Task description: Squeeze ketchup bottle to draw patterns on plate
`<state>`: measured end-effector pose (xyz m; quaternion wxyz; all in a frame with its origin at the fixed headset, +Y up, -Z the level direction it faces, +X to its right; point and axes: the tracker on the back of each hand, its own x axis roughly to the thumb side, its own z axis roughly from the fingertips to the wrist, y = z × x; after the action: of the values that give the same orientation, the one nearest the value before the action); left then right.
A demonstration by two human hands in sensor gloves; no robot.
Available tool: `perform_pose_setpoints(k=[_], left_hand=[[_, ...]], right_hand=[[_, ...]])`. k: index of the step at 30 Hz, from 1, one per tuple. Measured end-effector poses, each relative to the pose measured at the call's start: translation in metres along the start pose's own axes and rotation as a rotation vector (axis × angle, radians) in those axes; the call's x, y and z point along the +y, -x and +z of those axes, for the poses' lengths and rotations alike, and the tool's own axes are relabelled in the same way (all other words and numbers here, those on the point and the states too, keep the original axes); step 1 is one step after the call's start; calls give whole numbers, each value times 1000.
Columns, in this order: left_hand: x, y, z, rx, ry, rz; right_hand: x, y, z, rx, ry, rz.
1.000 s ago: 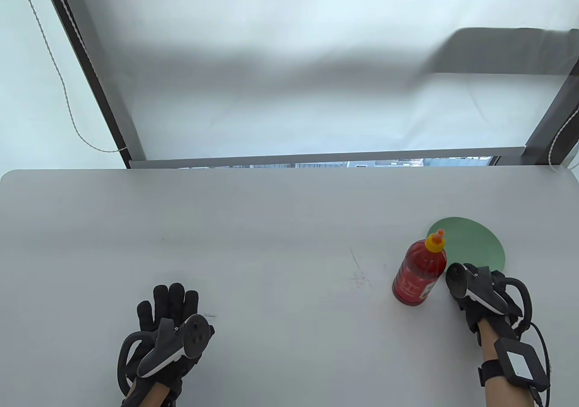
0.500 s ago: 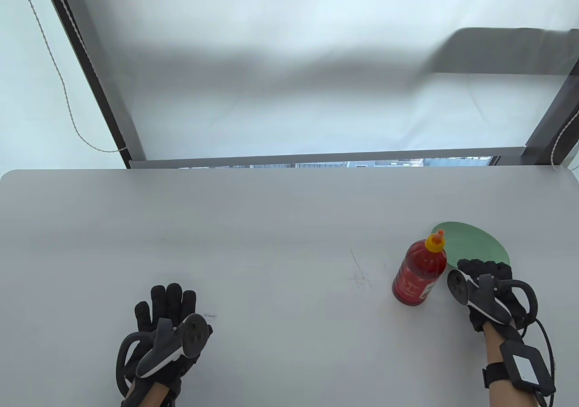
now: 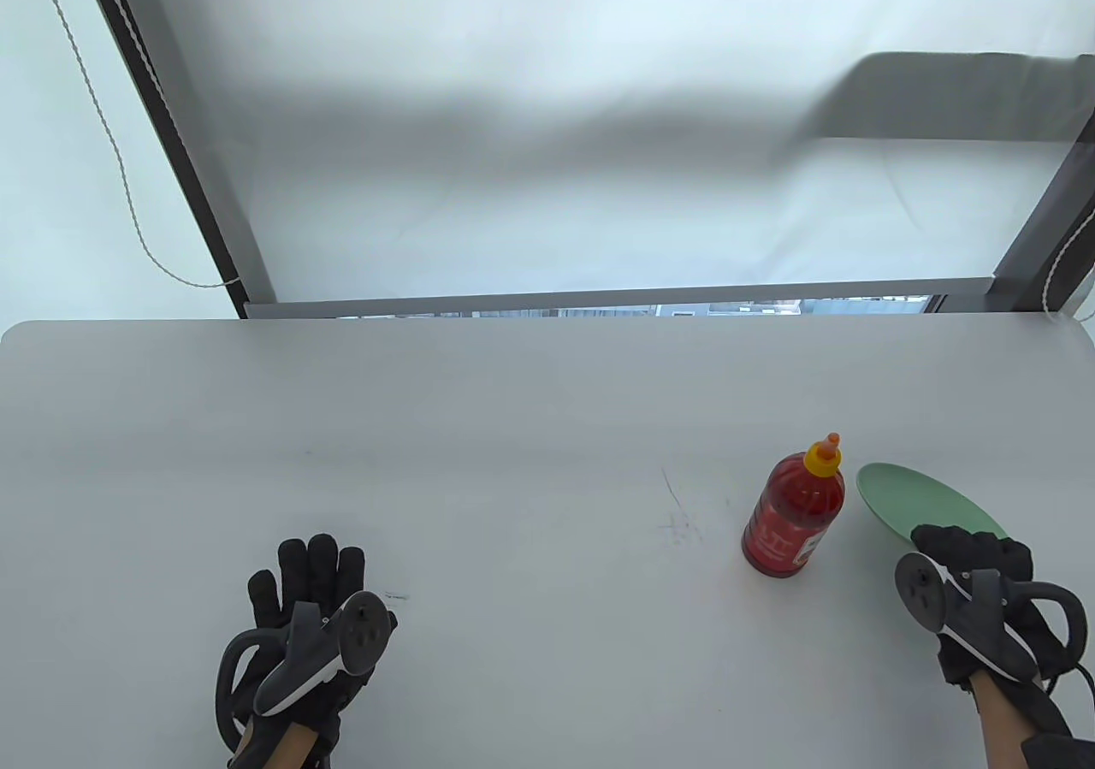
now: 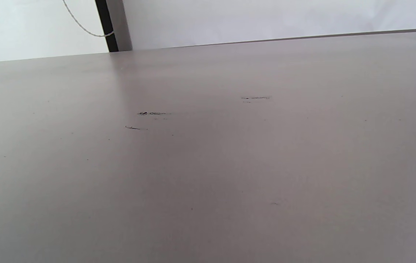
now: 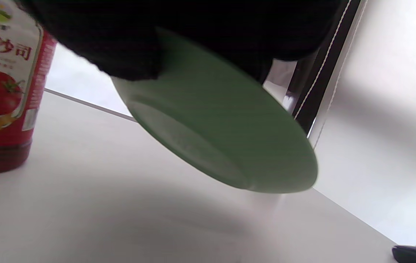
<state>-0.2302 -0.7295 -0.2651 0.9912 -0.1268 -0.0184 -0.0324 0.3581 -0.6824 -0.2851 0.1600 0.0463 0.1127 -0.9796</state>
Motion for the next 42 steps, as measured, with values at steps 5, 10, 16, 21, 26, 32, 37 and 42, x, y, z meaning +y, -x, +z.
perform_pose_setpoints(k=[5, 10, 16, 21, 26, 32, 37, 42], left_hand=[[0, 0, 0, 0, -2, -7], [0, -1, 0, 6, -2, -12], [0, 0, 1, 13, 0, -12], [0, 0, 1, 11, -3, -7], [0, -1, 0, 0, 6, -8], [0, -1, 0, -2, 9, -7], [1, -1, -1, -10, 3, 3], [1, 1, -2, -14, 5, 19]], right_hand=[[-21, -2, 38, -66, -21, -39], [-35, -16, 69, -144, -47, -70], [-52, -41, 88, -255, -74, -114], [-68, -68, 90, -345, -82, -182], [-83, -101, 87, -427, -86, -228], [-98, -147, 74, -510, -48, -260], [-108, -182, 59, -557, 10, -270], [-110, -220, 40, -582, 50, -296]])
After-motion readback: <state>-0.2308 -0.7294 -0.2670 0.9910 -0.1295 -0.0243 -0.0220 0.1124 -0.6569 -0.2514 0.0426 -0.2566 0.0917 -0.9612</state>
